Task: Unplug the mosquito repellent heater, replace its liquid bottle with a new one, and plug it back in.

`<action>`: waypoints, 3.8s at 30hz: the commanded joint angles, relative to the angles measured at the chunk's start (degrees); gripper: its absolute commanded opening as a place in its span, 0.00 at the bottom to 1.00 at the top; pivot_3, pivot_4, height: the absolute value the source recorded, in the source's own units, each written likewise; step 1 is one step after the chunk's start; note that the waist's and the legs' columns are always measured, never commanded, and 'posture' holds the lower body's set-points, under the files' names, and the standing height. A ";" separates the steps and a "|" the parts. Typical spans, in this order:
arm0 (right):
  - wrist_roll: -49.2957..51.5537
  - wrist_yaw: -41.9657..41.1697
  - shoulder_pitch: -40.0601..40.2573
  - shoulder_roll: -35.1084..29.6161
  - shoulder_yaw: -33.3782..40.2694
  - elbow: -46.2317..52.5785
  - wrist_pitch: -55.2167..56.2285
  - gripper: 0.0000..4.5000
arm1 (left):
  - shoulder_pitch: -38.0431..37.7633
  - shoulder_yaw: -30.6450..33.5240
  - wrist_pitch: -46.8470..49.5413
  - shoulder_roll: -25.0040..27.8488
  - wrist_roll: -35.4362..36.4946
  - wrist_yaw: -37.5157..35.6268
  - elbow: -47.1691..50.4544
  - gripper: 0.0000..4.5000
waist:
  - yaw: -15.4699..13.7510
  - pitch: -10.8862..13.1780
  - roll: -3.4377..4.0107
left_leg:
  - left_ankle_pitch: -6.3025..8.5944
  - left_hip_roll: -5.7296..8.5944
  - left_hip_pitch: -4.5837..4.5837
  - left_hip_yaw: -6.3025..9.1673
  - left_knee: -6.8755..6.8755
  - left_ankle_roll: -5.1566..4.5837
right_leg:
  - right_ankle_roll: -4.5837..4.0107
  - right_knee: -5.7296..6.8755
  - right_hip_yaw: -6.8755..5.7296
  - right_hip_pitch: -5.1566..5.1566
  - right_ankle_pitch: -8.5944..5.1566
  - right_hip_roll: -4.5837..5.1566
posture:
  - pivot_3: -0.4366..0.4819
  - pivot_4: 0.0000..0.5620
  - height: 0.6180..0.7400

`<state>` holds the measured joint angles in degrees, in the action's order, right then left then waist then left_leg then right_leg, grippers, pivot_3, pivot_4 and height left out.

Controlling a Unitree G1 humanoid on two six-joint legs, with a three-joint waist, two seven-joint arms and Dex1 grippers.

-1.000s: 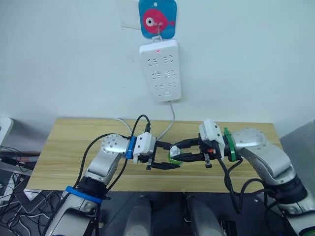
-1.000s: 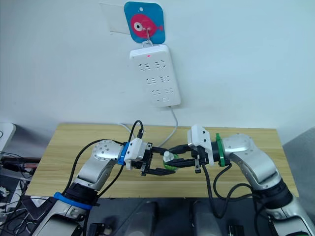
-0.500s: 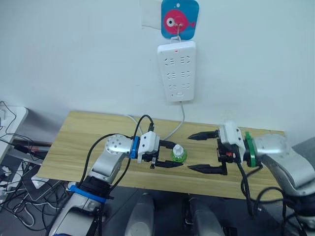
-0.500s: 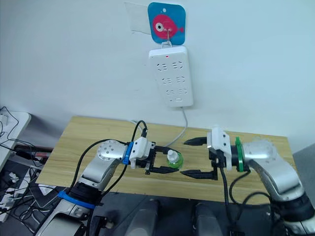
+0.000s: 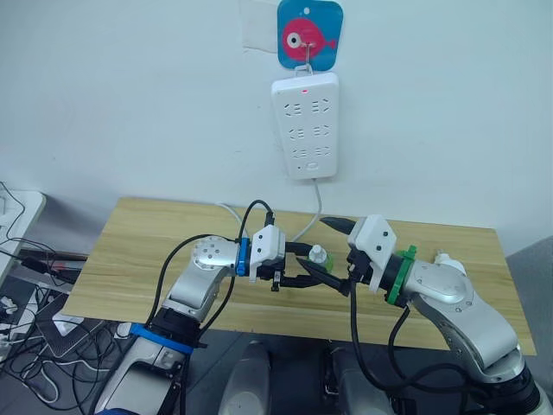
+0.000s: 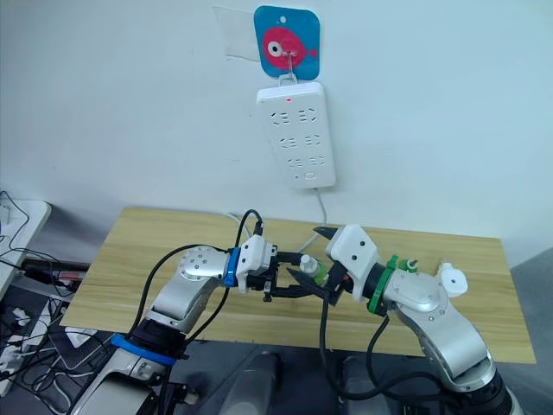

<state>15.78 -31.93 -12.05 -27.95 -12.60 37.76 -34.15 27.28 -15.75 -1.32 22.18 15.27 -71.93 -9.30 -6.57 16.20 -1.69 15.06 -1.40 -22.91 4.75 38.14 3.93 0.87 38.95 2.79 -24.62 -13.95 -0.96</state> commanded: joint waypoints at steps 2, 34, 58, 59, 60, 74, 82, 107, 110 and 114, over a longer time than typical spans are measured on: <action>0.96 -0.74 0.28 -1.53 3.72 1.19 0.94 1.00 | 0.91 0.18 -0.79 -0.42 0.14 -0.30 0.03 0.48 | 0.31 0.00 0.00 | 0.00 -0.01 0.01 0.01 0.00 0.00 | 0.00 0.01 -0.01 0.00 0.00 -0.01 | 0.73 0.40 1.00; 5.66 -4.38 -1.61 -1.47 3.40 -4.26 0.76 1.00 | 1.32 0.26 -1.41 -0.40 0.25 -1.56 -0.55 0.48 | 0.58 0.00 0.00 | 0.00 -0.02 0.15 0.10 0.00 -0.01 | -0.01 -0.02 -0.08 0.22 -0.01 -0.02 | 0.76 0.42 1.00; 15.65 -2.23 2.54 -1.66 4.10 6.77 -5.81 1.00 | 0.56 -0.14 -1.65 -0.74 0.06 -2.66 0.27 0.48 | 1.74 -0.02 -0.01 | 0.00 -0.04 0.19 0.10 0.01 -0.01 | -0.01 -0.01 -0.07 0.26 -0.02 -0.04 | 0.73 0.38 1.00; 15.65 -1.96 2.26 -1.48 3.85 6.79 -6.04 1.00 | 0.57 -0.12 -1.60 -0.71 0.09 -2.67 0.37 0.48 | 1.90 -0.04 -0.01 | 0.00 -0.05 0.18 0.13 0.01 -0.01 | -0.01 -0.01 -0.09 0.26 -0.02 -0.04 | 0.73 0.38 1.00; 15.72 -1.70 2.04 -1.36 3.69 6.73 -6.17 1.00 | 0.64 -0.13 -1.64 -0.70 0.03 -2.71 0.27 0.48 | 1.87 -0.04 -0.01 | 0.00 -0.04 0.17 0.16 0.01 -0.01 | -0.01 -0.01 -0.12 0.26 -0.02 -0.04 | 0.74 0.38 1.00; 14.32 -1.99 0.32 -2.04 3.21 4.54 -5.54 0.13 | 0.54 -0.43 -2.34 -0.85 -0.18 -3.02 -0.01 0.48 | 1.97 -0.05 0.00 | 0.00 -0.02 0.15 0.18 0.01 -0.01 | -0.02 -0.01 -0.15 0.26 -0.02 -0.01 | 0.73 0.38 1.00; 21.52 -2.16 -2.73 -1.29 8.79 7.21 -7.46 0.06 | 0.96 0.22 -2.65 -0.62 -0.56 -2.99 -1.68 0.48 | 1.97 -0.05 0.00 | 0.00 -0.02 0.15 0.18 0.01 -0.01 | -0.02 -0.01 -0.15 0.26 -0.02 -0.01 | 0.73 0.39 1.00; -5.22 22.75 5.47 14.45 10.15 -29.11 23.48 0.06 | -3.30 2.34 -0.52 6.33 -1.02 -1.34 0.36 0.48 | 2.88 0.09 0.17 | -0.01 -0.13 0.25 0.07 -0.11 -0.04 | 0.04 0.03 -0.10 0.21 -0.34 -0.08 | 0.76 0.53 1.00; -7.44 22.67 4.42 16.47 10.15 -36.02 29.01 0.06 | -3.76 2.99 -0.76 7.14 -1.24 -0.85 0.50 0.48 | 3.20 0.15 0.21 | -0.01 -0.14 0.27 0.12 -0.20 -0.05 | -0.09 0.05 -0.15 0.21 -0.40 -0.11 | 0.76 0.54 1.00; -9.47 23.12 1.92 18.49 11.38 -45.29 36.15 0.06 | -3.55 4.23 0.19 8.31 -1.30 0.07 -0.13 0.48 | 3.29 0.64 0.43 | 0.00 -0.16 0.24 0.14 -0.26 -0.05 | -0.15 0.05 -0.23 0.21 -0.41 -0.10 | 0.77 0.59 1.00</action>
<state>7.24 -9.39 -9.32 -9.75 -2.28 -6.10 -1.85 23.74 -12.96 -1.39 30.08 13.42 -72.10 -10.82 -3.27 16.84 -1.25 15.06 -1.55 -22.67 4.87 37.88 3.88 0.73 39.00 2.59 -24.41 -14.36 -1.06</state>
